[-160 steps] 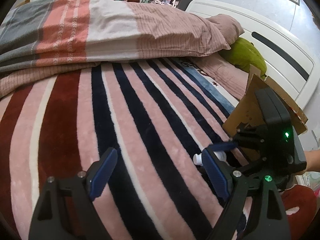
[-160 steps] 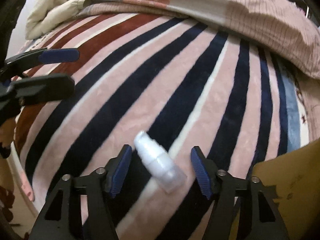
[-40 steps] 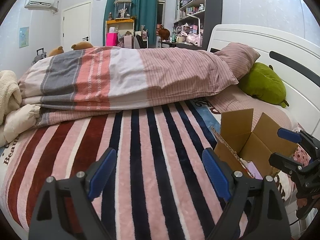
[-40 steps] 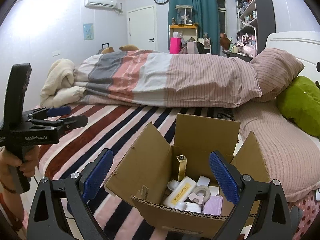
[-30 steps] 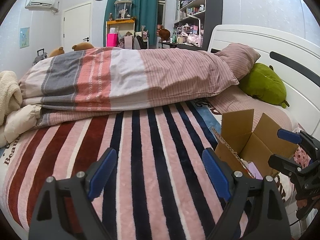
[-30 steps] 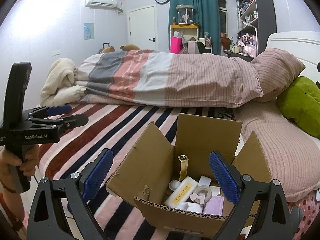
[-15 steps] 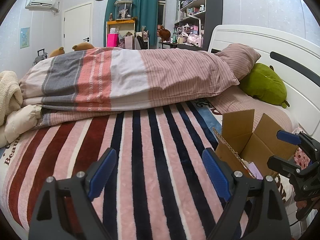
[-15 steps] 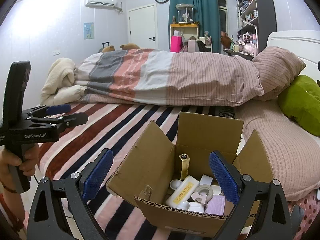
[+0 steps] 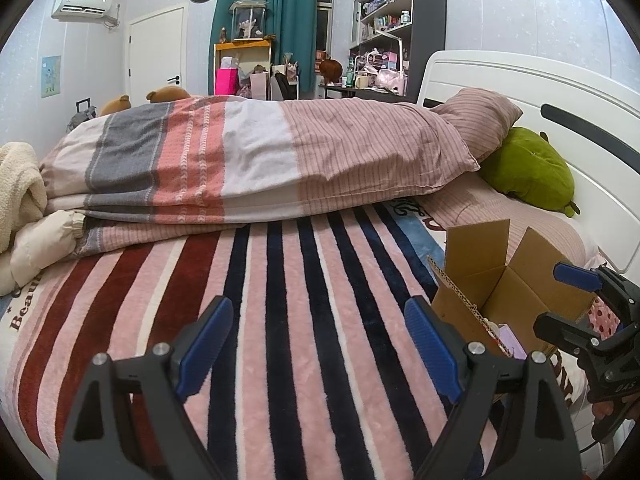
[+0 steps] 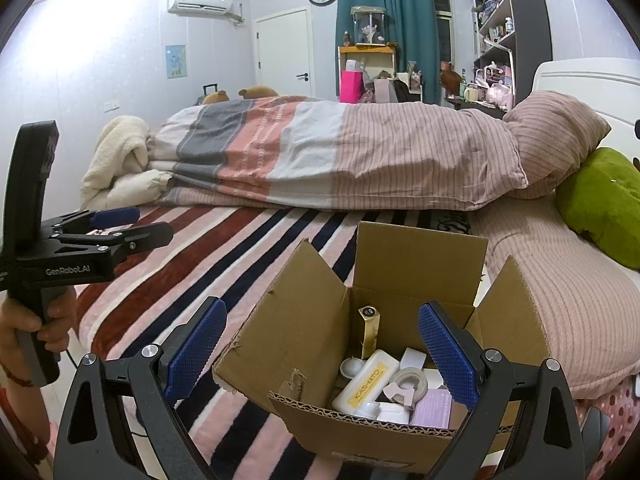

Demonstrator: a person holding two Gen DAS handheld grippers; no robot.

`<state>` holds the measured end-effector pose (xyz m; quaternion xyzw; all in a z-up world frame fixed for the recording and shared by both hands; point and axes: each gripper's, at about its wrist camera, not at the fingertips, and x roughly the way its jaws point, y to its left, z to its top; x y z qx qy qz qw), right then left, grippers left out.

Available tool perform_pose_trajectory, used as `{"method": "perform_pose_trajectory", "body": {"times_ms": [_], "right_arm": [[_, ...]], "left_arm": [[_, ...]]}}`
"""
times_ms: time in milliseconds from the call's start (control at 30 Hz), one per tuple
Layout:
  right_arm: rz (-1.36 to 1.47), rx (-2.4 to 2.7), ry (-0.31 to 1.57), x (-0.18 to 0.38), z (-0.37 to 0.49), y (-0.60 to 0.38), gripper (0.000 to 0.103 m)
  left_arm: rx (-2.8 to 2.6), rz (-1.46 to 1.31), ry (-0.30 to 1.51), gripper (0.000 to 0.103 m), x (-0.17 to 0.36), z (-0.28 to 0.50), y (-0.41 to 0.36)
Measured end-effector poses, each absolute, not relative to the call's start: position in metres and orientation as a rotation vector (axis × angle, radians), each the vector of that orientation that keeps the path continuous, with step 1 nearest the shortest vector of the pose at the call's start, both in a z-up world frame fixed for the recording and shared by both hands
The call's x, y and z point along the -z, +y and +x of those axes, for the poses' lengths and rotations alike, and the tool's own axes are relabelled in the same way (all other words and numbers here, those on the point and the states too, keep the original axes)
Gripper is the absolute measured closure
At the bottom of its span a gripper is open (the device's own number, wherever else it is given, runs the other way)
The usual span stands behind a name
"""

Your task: Organize rigid objects

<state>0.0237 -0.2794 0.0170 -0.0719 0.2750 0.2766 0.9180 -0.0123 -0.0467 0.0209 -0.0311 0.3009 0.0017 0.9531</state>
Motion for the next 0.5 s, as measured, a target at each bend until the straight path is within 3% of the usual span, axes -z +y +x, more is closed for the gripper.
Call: {"method": "perform_pose_trajectory", "body": {"times_ms": [500], "right_arm": [[-0.146,-0.568,0.566,-0.0148,0.0220,-0.2782,0.007]], "left_arm": [[-0.004,-0.064,0.606,0.017,-0.0246,-0.0131,-0.0422]]}}
